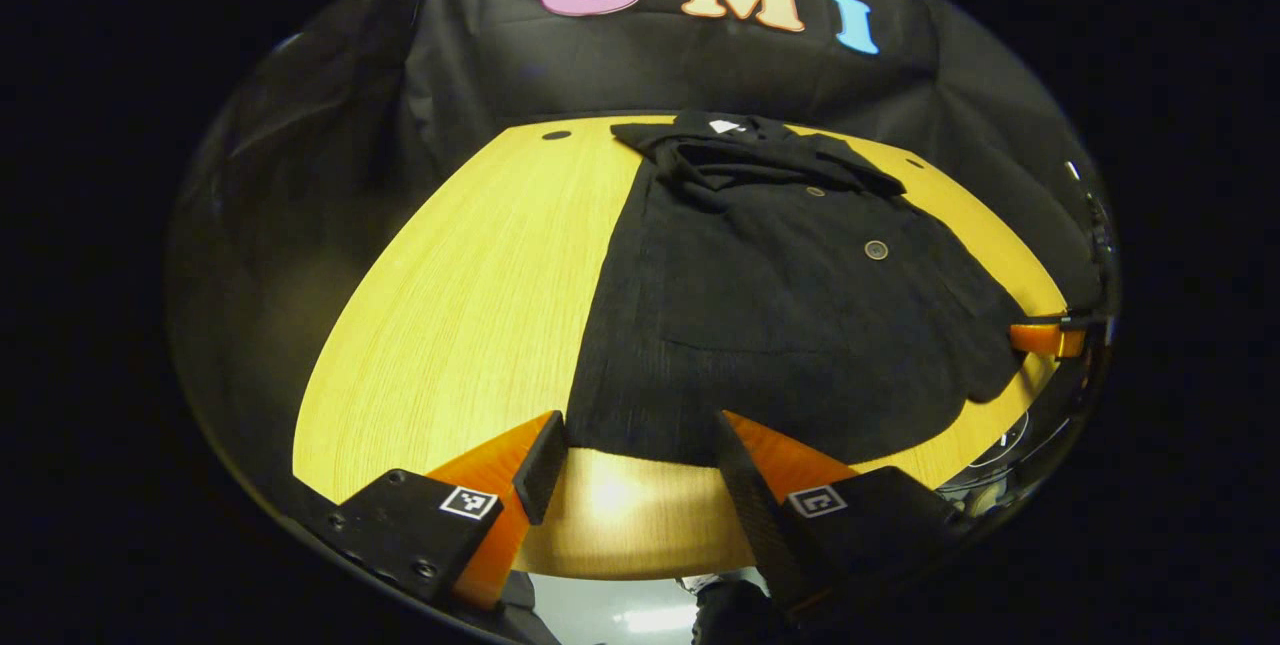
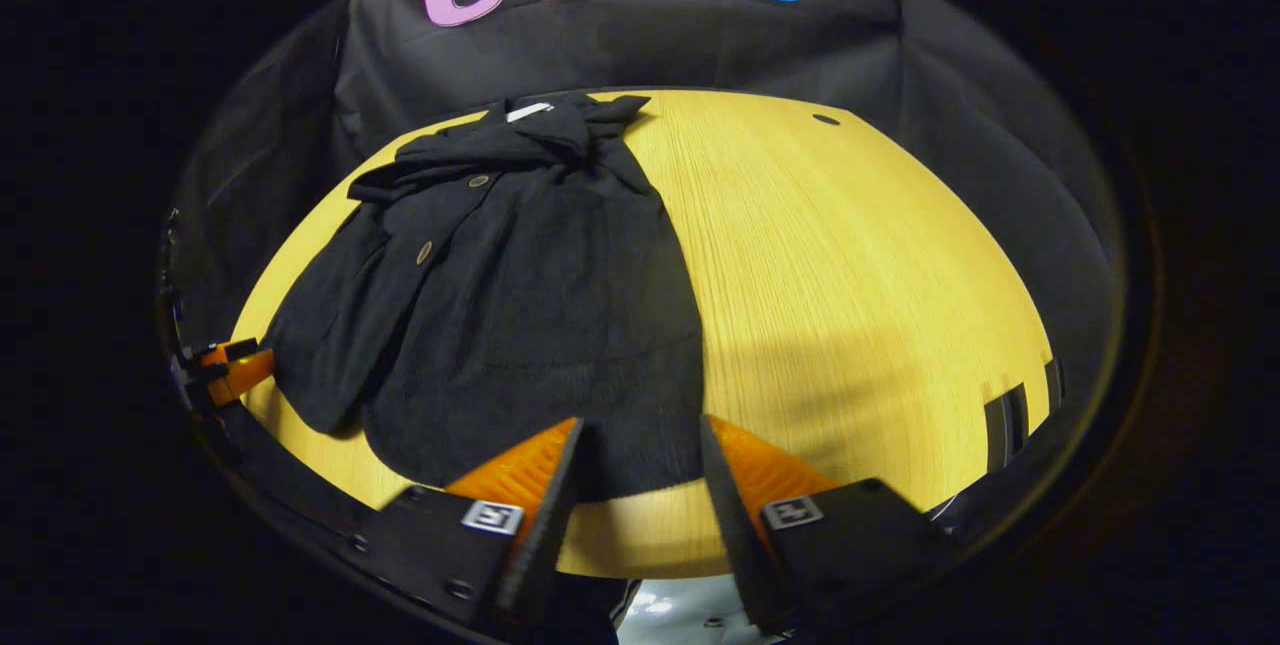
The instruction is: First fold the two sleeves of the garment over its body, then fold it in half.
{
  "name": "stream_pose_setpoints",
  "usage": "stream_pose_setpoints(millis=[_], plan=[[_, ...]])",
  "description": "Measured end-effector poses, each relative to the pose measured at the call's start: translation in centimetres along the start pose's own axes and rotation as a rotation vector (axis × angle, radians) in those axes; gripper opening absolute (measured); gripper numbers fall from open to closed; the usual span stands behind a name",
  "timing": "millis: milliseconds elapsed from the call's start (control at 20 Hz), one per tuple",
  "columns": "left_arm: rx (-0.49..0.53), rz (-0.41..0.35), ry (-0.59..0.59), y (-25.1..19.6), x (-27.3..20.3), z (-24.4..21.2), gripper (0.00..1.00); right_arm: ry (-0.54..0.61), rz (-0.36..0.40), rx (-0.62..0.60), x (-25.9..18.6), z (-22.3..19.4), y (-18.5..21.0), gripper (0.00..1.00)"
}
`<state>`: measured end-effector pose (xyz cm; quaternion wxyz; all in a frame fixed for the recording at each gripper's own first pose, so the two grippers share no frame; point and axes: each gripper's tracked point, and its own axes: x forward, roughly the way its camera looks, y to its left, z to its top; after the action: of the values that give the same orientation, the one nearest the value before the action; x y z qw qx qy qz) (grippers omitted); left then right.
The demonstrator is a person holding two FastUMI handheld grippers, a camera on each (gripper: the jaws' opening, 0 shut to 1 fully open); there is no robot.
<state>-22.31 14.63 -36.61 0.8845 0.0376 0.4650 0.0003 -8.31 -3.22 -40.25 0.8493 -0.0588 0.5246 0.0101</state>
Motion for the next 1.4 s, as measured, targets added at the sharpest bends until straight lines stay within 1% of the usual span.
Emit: stream_pose_setpoints(millis=[100, 200, 300, 500, 600, 700, 800, 900, 1050, 1150, 1400], plan=[[0.029, -0.040, -0.042, -1.1, 0.1, 0.1, 0.60, -0.018, -0.003, -0.035, 0.0, -0.1, 0.8, 0.27], [0.029, -0.076, -0.069, -2.1, 0.1, 0.1, 0.30, -0.036, -0.028, -0.065, 0.1, -0.1, 1.0, 0.12], [-0.014, -0.075, -0.079, -2.1, 0.3, 0.2, 0.00, -0.040, -0.030, -0.054, -0.2, -0.1, 1.1, 0.05], [-0.129, -0.081, -0.020, -2.2, 0.3, 0.0, 0.00, -0.033, 0.011, -0.022, -0.1, 0.0, 1.1, 0.03], [-0.140, -0.074, -0.014, -2.2, 0.0, 0.2, 0.00, -0.057, 0.041, -0.035, -0.2, 0.3, 1.0, 0.03], [-0.140, -0.049, -0.007, -2.1, -0.3, 0.5, 0.00, -0.071, 0.089, -0.038, -0.9, 0.5, 1.3, 0.02], [-0.142, -0.023, -0.022, -2.2, -1.0, 1.7, 0.00, -0.119, 0.139, -0.046, -1.7, 1.8, 1.5, 0.02], [-0.151, -0.014, -0.054, -2.6, -1.8, 3.8, 0.00, -0.157, 0.178, -0.056, -2.7, 3.2, 1.4, 0.03], [-0.172, -0.010, -0.112, -3.3, -2.6, 7.2, 0.00, -0.212, 0.214, -0.065, -4.4, 6.1, 1.0, 0.02], [-0.180, -0.016, -0.153, -3.5, -2.8, 9.7, 0.00, -0.264, 0.230, -0.062, -5.4, 8.7, 0.9, 0.02], [-0.162, -0.009, -0.215, -2.8, -2.0, 14.9, 0.00, -0.353, 0.267, -0.036, -6.2, 15.1, 1.5, 0.02]])
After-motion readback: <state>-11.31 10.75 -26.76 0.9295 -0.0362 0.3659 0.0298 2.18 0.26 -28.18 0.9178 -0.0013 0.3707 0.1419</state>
